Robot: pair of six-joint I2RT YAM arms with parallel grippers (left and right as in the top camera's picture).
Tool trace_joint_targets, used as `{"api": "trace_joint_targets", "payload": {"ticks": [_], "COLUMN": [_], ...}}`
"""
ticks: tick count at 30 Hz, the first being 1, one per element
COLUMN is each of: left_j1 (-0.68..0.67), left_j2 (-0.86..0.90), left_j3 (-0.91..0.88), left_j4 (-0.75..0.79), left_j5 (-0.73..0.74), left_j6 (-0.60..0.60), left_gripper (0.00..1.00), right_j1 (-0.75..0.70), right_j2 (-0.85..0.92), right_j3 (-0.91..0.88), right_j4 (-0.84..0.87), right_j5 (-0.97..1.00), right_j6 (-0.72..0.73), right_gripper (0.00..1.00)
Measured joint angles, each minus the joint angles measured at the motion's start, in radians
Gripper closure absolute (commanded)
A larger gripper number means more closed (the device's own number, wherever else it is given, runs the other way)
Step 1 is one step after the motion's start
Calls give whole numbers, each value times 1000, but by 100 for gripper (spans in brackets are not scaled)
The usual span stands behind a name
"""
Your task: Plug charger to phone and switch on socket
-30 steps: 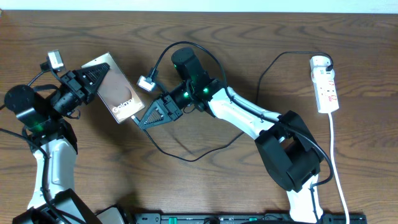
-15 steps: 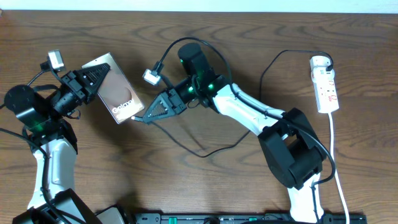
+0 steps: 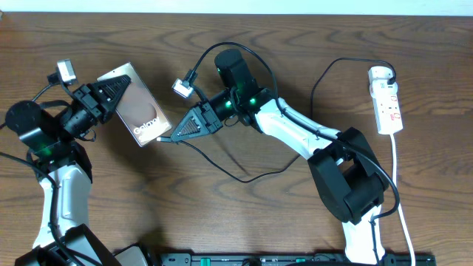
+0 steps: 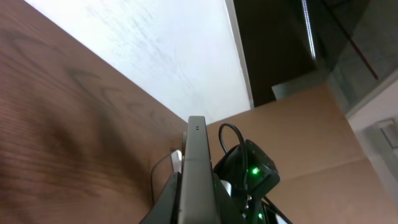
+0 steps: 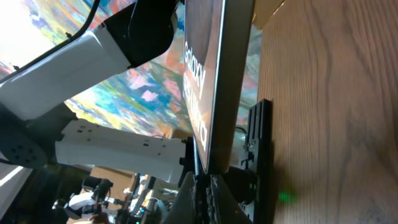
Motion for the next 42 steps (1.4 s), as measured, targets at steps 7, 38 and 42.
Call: {"api": "trace_joint_targets", "payload": {"ticks": [7, 38, 42], "left_j1": [0, 30, 96], "left_j2": [0, 0, 0], "left_j3": [-1, -5, -5], "left_j4": [-75, -78, -78], "left_j5": [-81, -139, -140], "left_j6": [0, 34, 34], "left_gripper": [93, 93, 93], "right_j1": [0, -48, -89], "right_j2": [0, 0, 0], "right_j3": [0, 0, 2], "right_j4": [0, -111, -241], "right_j5": [20, 54, 100], "right_j6": [0, -21, -89], "right_gripper": [99, 99, 99]}}
